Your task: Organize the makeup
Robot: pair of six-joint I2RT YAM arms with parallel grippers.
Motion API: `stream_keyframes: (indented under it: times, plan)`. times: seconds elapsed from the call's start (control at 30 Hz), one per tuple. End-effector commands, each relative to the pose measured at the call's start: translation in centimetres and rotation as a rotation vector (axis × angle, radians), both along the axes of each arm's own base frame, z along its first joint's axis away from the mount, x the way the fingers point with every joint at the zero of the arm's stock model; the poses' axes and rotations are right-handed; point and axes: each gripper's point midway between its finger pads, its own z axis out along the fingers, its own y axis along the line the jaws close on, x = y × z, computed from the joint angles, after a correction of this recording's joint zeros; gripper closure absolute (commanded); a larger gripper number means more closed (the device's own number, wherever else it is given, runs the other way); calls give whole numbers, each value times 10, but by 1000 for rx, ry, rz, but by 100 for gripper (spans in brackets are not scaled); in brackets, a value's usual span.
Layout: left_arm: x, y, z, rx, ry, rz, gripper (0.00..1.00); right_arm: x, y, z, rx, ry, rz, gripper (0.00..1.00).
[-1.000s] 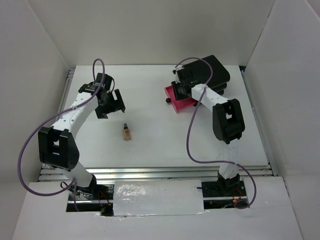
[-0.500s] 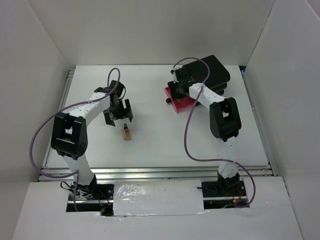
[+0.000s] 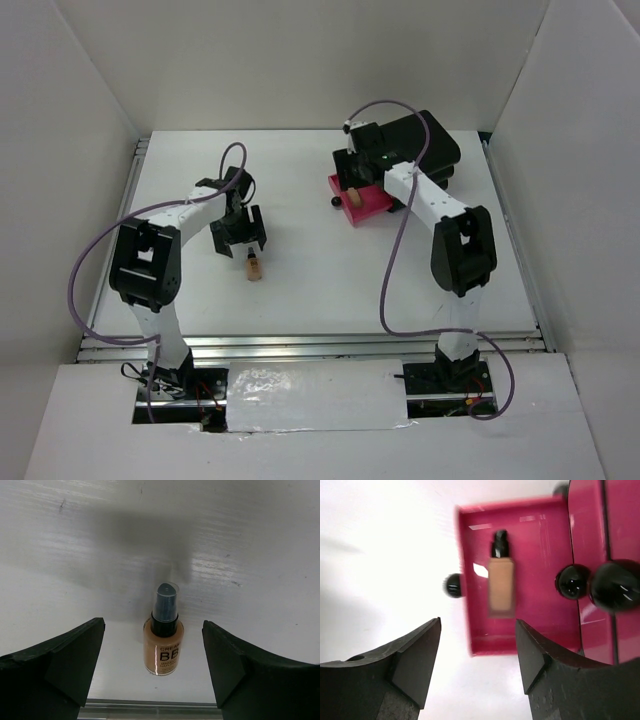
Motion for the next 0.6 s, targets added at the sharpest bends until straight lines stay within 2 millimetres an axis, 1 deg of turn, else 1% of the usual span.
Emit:
stream_keyframes:
  times: [0.0,0.03,0.07,0.13,0.17,0.23,0.27,0.3,0.37,0.4,0.43,0.47,0.5,0.53,0.57]
  plan:
    - [-2,-2,-9,17,12,-2,8,-21,28,96,114,-160,23,31]
    - [-3,-4,-10,21,12,-9,8,-28,35,100,123,-159,38,31]
    - [-4,-4,-12,28,18,-11,8,-36,38,108,134,-161,43,31]
    - [-7,-7,-15,38,27,-20,10,-49,46,112,161,-150,58,31]
    - [-8,-7,-20,41,35,-20,12,-62,55,116,181,-149,88,31]
    - [-11,-11,-25,38,48,-25,15,-76,64,120,192,-151,113,31]
    - [-13,-11,-29,39,59,-23,18,-86,71,126,206,-156,132,31]
    - [-13,-12,-31,38,60,-24,19,-93,75,124,212,-145,147,31]
    - [-17,-13,-37,37,77,-27,23,-105,80,132,244,-144,168,31]
    - [-18,-14,-39,34,81,-26,24,-110,80,131,260,-130,159,31]
    - [-18,-15,-40,31,81,-26,25,-118,87,133,301,-111,195,31]
    - [-19,-16,-42,26,87,-26,28,-125,88,140,328,-114,211,31]
    - [-21,-16,-44,24,92,-23,30,-131,90,134,352,-98,219,31]
    - [-20,-18,-43,17,90,-24,33,-139,96,134,385,-85,256,31]
    - [-21,-19,-44,10,95,-21,41,-144,98,140,414,-100,265,31]
